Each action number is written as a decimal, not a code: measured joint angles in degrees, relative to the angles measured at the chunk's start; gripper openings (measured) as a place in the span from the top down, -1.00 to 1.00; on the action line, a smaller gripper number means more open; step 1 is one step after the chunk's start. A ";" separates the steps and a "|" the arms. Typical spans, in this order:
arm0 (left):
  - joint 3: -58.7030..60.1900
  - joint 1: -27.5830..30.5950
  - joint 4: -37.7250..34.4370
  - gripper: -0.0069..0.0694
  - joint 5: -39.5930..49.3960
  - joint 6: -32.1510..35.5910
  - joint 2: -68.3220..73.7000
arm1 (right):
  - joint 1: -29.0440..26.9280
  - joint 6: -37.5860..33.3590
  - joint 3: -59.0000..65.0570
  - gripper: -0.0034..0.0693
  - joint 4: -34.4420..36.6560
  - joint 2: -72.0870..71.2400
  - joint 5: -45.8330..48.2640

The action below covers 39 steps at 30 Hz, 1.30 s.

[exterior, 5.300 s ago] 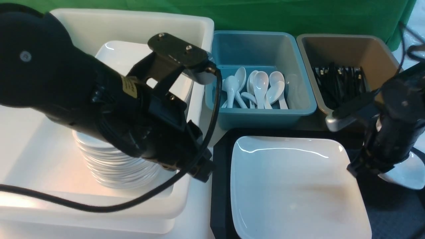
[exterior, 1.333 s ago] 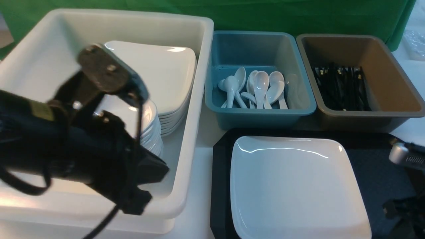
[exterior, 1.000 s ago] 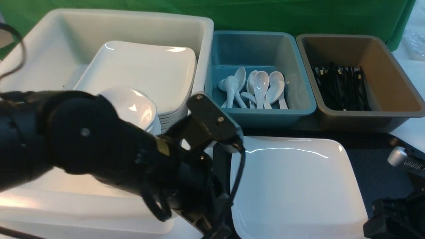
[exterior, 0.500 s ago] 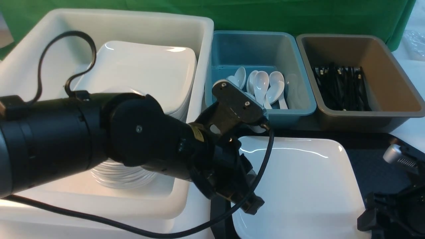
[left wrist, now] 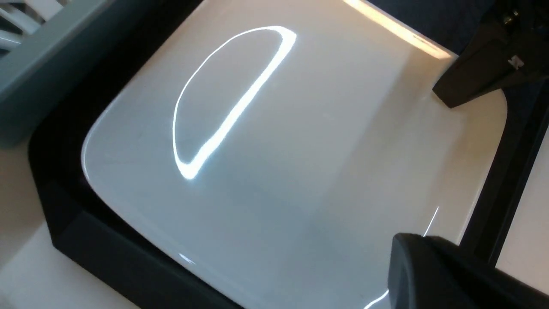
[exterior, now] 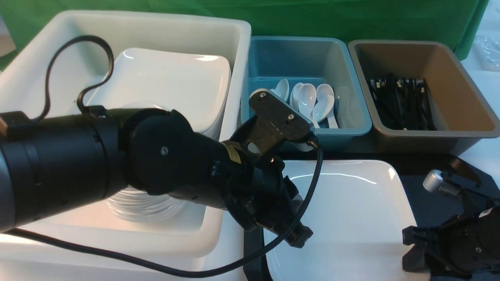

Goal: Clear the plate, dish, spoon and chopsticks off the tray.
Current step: Use the right arm to grab a plate from the dinner plate, then use the right arm to put the plate into the large storage box on the left

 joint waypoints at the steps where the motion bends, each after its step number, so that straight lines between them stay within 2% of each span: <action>1: 0.00 0.00 0.00 0.80 0.23 0.00 0.00 | 0.02 0.04 0.00 0.27 0.00 -0.11 0.18; 5: 0.00 0.00 0.06 0.80 1.79 0.00 0.00 | 0.02 0.04 0.00 0.30 -0.76 -2.88 1.93; 10: 0.00 0.00 0.92 0.80 2.69 -0.65 0.00 | 0.02 0.39 0.05 0.48 -1.84 -9.51 3.31; 13: 0.00 0.00 1.47 0.80 2.71 -1.48 0.00 | 0.14 0.71 0.05 0.67 -1.51 -17.31 4.10; 17: 0.00 0.00 1.72 0.80 2.76 -1.74 0.00 | 0.35 1.15 -0.01 0.75 -1.42 -22.97 5.67; 21: 0.00 0.00 3.13 0.80 2.76 -3.44 0.00 | 0.35 1.85 -1.44 0.76 -2.92 -25.53 8.08; 28: 0.00 0.00 8.87 0.80 2.64 -11.58 -0.76 | 0.35 4.99 -8.55 0.76 -8.98 -27.05 14.09; 33: 0.00 0.29 10.06 0.80 -0.21 -14.14 -5.17 | 0.35 5.82 -13.60 0.76 -9.43 -27.05 15.84; 39: 0.00 6.73 10.06 0.80 -2.38 -16.60 -13.89 | 0.35 6.37 -20.47 0.76 -9.80 -27.05 17.76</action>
